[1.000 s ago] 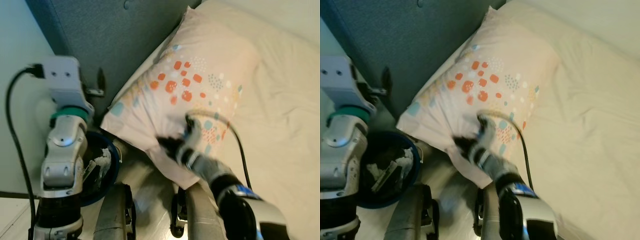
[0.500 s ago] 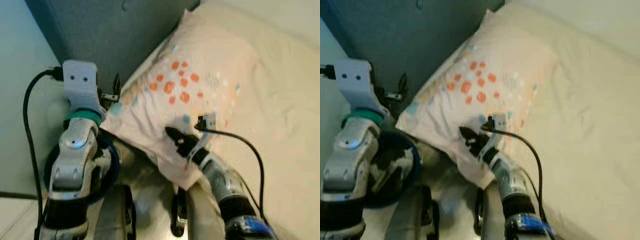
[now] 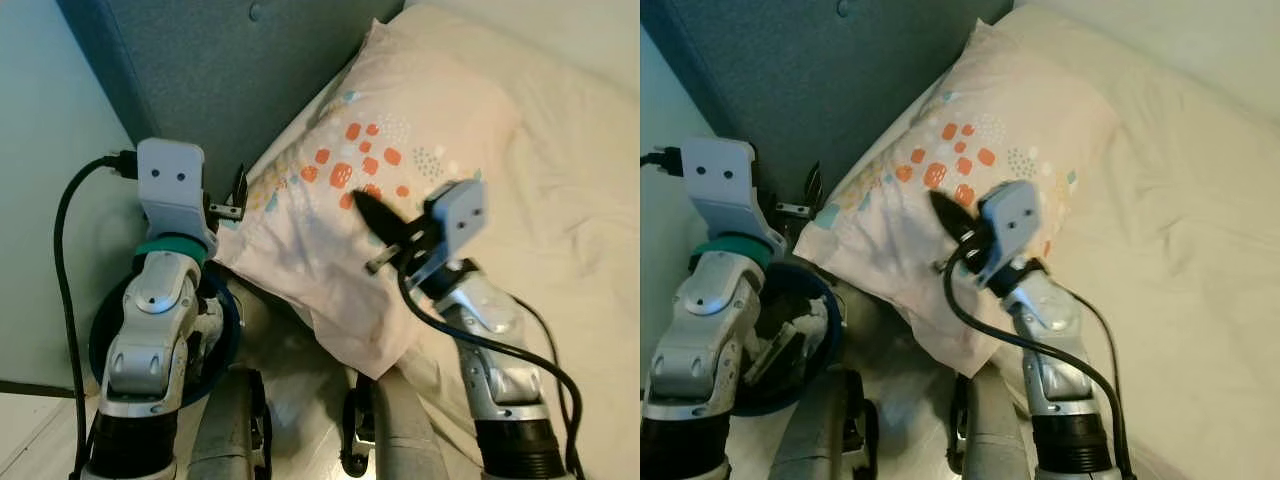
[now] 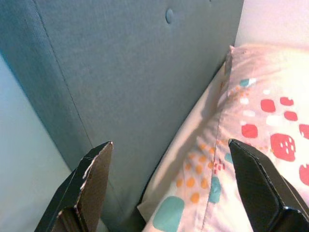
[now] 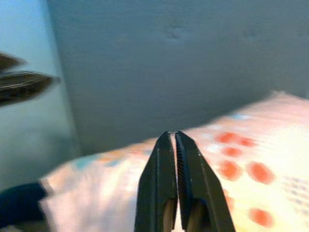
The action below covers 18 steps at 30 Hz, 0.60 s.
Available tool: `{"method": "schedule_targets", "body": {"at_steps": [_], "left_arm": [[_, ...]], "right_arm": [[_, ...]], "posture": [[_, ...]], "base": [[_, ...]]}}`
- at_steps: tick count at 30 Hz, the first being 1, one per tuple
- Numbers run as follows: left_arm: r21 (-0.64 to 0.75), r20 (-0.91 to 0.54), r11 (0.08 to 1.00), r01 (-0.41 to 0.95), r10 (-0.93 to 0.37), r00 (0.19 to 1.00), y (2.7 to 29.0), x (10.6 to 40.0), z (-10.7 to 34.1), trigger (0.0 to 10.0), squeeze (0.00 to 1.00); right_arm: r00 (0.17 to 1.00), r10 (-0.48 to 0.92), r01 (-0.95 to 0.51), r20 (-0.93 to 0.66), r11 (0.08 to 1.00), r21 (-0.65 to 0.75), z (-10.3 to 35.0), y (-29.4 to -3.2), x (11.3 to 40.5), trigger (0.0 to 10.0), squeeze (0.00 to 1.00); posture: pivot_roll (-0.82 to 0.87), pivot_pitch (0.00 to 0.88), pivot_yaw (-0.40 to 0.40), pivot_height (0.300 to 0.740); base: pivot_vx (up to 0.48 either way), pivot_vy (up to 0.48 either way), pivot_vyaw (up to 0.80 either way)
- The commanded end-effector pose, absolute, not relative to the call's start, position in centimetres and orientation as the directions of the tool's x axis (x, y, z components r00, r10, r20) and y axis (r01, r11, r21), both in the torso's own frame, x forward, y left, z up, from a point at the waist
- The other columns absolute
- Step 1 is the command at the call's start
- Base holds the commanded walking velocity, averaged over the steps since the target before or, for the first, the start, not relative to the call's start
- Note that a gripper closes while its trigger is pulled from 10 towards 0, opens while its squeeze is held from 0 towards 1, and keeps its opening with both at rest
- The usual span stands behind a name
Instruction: Clean up the room
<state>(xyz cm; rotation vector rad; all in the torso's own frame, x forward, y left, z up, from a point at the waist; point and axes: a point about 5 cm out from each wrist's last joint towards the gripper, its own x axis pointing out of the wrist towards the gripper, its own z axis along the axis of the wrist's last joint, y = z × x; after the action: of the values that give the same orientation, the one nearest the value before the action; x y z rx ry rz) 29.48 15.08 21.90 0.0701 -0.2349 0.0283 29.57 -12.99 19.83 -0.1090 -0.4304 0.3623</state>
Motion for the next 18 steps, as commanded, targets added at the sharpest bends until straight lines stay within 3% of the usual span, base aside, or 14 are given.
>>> {"method": "schedule_targets", "body": {"at_steps": [1,13,18], "left_arm": [[0.04,0.188,0.999,-0.015,0.007,0.982,14.9,28.9,20.7,10.0,0.0],[0.068,0.176,0.998,-0.003,-0.009,0.984,14.4,29.4,19.5,10.0,0.0],[0.063,0.162,0.998,0.026,-0.036,0.986,13.7,29.3,18.9,10.0,0.0]], "right_arm": [[0.909,0.177,-0.131,0.376,0.981,-0.145,18.4,-14.6,29.2,10.0,0.0],[0.905,0.072,-0.039,0.42,0.995,-0.088,18.6,-15.3,29.9,10.0,0.0],[0.911,0.055,0.01,0.41,0.988,-0.154,18.2,-15.2,30.1,10.0,0.0]], "posture": [[-0.04,0.159,0.008,0.635],[-0.04,0.116,0.005,0.655],[-0.04,0.105,-0.004,0.68]], "base": [[0.0,0.0,0.0],[0.0,0.0,0.0],[0.0,0.0,0.0]]}}
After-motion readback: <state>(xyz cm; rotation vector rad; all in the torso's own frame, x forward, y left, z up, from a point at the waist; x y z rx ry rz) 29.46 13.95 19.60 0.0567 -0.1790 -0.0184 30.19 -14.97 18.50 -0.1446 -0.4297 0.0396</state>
